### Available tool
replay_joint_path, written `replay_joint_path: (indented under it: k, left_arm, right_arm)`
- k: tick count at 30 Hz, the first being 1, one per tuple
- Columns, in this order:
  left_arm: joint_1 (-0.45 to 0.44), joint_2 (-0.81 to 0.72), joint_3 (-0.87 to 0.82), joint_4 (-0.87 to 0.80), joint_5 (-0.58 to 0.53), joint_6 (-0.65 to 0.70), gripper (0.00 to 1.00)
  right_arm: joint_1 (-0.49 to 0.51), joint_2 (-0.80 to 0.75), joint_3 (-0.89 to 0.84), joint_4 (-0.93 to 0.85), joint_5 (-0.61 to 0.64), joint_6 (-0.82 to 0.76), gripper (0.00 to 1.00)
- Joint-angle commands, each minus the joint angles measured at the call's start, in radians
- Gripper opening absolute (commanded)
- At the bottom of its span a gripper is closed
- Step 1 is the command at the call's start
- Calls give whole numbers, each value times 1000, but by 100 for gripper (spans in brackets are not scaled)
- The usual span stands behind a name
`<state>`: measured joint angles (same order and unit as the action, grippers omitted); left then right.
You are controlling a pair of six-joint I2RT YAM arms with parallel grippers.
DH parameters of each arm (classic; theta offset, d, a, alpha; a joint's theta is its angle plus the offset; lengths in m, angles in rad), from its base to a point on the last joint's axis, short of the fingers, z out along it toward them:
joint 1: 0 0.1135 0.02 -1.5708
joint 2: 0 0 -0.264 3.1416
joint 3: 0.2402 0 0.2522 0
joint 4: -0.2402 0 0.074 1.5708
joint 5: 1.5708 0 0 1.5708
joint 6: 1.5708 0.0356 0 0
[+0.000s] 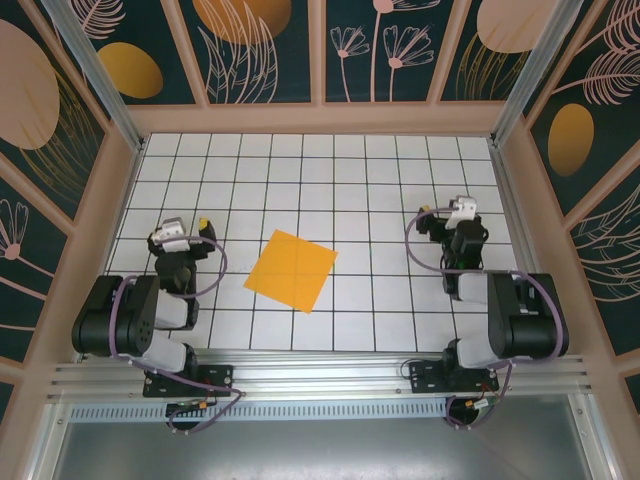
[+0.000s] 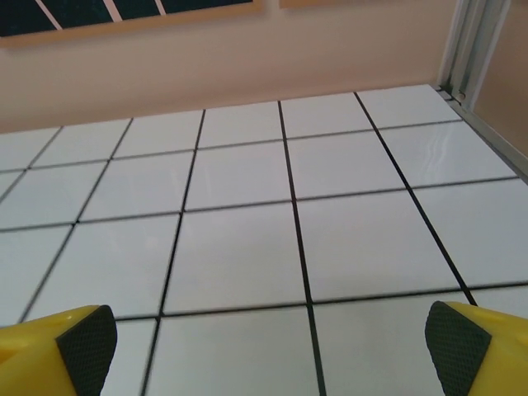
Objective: Fold a paper plane with a square sheet of paper (pick it up from the middle)
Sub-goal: Move the square sheet of paper to the center of the table.
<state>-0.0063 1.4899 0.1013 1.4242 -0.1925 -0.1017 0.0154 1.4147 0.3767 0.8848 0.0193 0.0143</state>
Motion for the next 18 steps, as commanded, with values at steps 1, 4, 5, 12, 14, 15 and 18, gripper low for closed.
replay_joint_path:
  k: [1,4,5,12,14,15,18]
  left_arm:
    - [6,-145,-27,15,-102,-40,98]
    - [6,-324,42,-288,-129,-116,99]
    - [6,-364,72,-387,-143,-158,99]
    - [6,-592,363,-1106,-91,-544,99]
    - [6,-610,432,-1215,-26,-551,99]
    - [6,-614,453,-1241,5,-538,98]
    - [6,-626,495,-1306,65,-476,99]
  right_arm:
    - [40,-112,162,-375,67,117,99]
    - [111,-114,307,-683,127,264,99]
    - [136,-103,337,-747,131,287,99]
    - [450,63,530,-1032,176,417,97]
    - [552,153,607,-1088,180,417,96]
    - [600,199,647,-1118,199,417,97]
    - [733,369,795,-1230,287,398,97]
